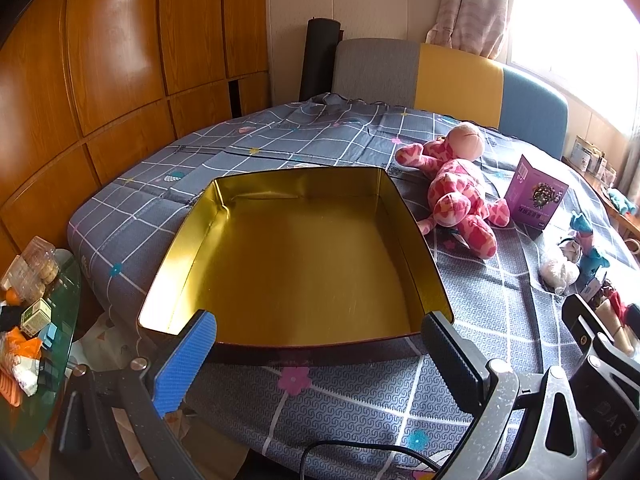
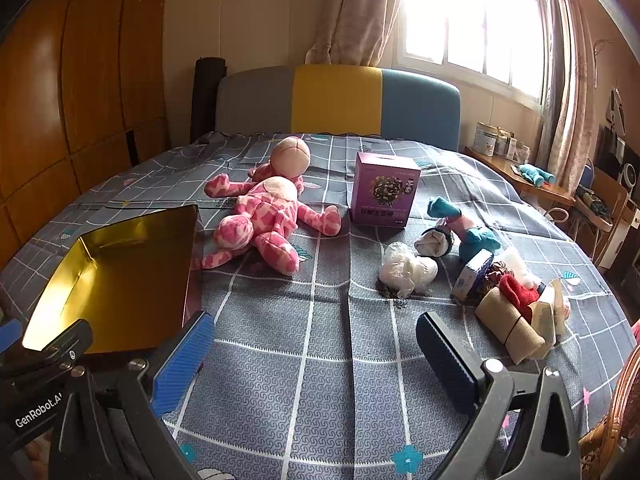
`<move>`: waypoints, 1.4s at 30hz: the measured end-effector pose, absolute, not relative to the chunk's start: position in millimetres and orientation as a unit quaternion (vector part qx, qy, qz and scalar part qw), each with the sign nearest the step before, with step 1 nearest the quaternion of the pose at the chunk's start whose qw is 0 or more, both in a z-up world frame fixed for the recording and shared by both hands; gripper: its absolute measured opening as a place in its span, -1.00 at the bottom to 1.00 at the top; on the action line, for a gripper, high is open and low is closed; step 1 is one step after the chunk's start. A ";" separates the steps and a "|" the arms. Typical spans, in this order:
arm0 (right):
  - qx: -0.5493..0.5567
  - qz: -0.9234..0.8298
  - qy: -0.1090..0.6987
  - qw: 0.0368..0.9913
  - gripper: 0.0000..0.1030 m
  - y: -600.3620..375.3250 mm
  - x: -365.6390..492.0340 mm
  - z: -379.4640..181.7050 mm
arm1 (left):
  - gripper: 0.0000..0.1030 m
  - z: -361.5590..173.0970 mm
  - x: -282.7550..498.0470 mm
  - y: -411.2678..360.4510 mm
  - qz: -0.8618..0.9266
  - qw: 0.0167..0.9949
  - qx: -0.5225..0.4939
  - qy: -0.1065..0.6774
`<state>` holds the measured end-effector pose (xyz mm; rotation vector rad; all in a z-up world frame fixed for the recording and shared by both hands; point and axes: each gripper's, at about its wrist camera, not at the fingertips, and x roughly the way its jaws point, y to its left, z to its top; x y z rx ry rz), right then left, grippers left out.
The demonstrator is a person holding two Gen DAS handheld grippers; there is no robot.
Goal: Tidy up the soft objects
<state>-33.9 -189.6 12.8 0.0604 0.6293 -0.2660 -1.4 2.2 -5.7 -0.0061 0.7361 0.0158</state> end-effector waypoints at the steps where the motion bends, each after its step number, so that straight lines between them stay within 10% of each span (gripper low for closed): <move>1: 0.029 -0.130 0.309 0.942 1.00 -189.5 -33.9 12.7 | 1.00 -5.7 -1.4 2.2 0.008 0.933 -0.003 0.359; 28: 0.036 -0.125 0.320 0.938 1.00 -197.2 -30.3 5.5 | 1.00 -9.9 1.7 -7.9 -0.023 0.930 -0.002 0.366; 42: 0.167 -0.224 0.372 0.885 1.00 -357.3 -43.8 -3.3 | 1.00 1.3 39.6 -119.0 -0.241 0.882 0.084 0.397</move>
